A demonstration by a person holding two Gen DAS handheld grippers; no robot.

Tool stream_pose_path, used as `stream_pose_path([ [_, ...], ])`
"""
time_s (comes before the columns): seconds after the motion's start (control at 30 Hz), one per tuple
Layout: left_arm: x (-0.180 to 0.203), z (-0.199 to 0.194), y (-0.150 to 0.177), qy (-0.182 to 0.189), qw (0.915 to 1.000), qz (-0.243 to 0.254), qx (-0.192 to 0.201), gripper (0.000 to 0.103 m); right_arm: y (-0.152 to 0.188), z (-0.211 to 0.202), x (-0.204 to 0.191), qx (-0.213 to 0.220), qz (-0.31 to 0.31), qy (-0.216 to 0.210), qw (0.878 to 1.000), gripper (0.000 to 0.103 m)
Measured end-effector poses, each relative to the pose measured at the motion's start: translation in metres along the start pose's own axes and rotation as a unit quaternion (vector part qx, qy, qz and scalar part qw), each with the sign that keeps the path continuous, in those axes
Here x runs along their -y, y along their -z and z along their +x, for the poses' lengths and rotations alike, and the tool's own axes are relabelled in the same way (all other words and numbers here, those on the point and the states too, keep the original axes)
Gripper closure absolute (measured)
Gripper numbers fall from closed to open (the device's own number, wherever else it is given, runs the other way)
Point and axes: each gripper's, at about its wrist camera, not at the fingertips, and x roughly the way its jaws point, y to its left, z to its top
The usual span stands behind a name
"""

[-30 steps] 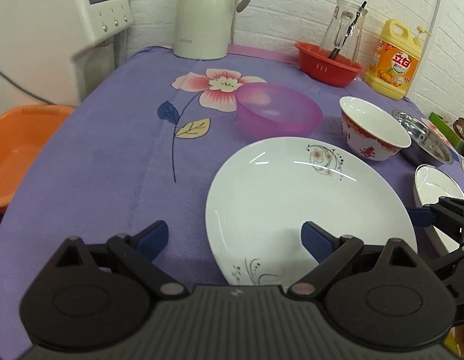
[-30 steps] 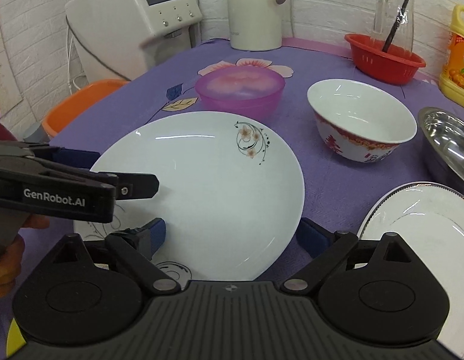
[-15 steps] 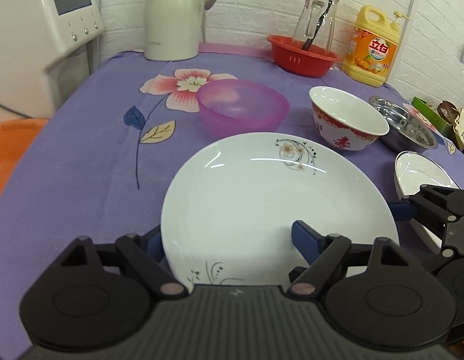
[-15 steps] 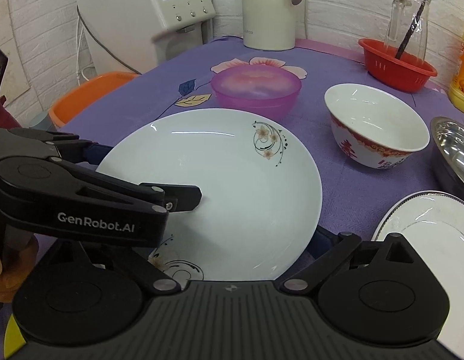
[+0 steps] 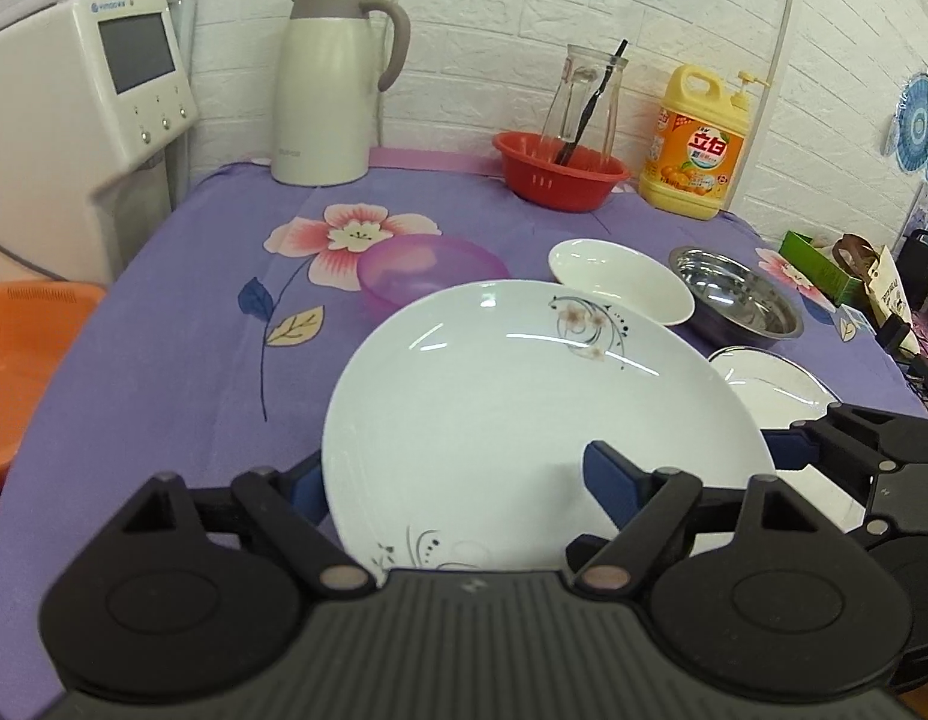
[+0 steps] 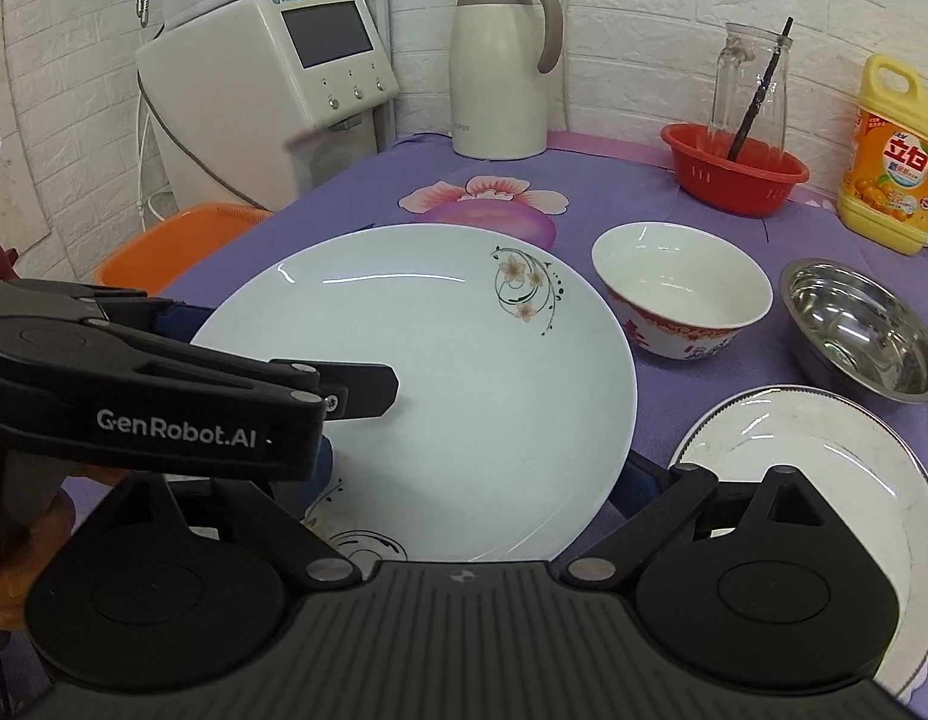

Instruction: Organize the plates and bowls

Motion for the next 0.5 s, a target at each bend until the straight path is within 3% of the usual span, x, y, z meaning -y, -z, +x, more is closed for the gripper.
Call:
stream_pose_path([
  [0.5,0.031,-0.076,0.09,0.015,0.9997,-0.017,-0.008,0.02,0.087,-0.076,-0.042,-0.01,0.039,0.007,0.999,0.0],
])
